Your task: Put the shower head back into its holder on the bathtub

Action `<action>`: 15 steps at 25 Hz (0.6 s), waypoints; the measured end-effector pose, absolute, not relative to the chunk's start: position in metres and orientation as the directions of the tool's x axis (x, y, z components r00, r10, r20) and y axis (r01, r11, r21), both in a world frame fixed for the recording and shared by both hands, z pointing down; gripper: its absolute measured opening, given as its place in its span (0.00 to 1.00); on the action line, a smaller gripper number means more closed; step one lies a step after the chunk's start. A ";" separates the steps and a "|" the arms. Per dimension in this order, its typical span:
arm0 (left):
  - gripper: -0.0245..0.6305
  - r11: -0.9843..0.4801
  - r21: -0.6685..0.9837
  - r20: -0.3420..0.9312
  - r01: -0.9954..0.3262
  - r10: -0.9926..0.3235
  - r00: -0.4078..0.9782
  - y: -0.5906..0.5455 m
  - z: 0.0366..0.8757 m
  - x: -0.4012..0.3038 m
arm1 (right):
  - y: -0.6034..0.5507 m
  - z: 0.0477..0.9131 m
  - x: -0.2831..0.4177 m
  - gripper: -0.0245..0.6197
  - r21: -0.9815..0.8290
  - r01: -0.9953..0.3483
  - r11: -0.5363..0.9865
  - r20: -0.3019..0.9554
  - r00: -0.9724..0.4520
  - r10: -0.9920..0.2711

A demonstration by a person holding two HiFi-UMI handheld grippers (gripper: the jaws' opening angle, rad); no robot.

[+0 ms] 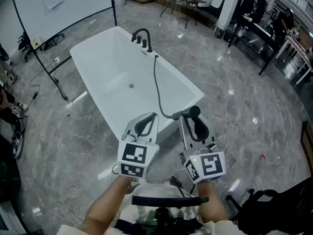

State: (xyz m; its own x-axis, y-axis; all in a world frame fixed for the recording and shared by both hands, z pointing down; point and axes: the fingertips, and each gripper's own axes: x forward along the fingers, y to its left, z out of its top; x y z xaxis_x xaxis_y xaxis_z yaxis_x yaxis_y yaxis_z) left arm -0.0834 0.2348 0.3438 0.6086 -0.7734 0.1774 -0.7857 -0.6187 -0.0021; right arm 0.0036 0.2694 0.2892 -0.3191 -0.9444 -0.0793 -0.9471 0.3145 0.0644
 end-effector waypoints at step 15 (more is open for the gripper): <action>0.06 -0.620 0.011 0.184 -0.784 -0.770 0.611 0.229 0.350 -0.090 | 0.263 0.290 -0.004 0.24 0.077 -0.944 0.320 -0.078 -0.326 -0.942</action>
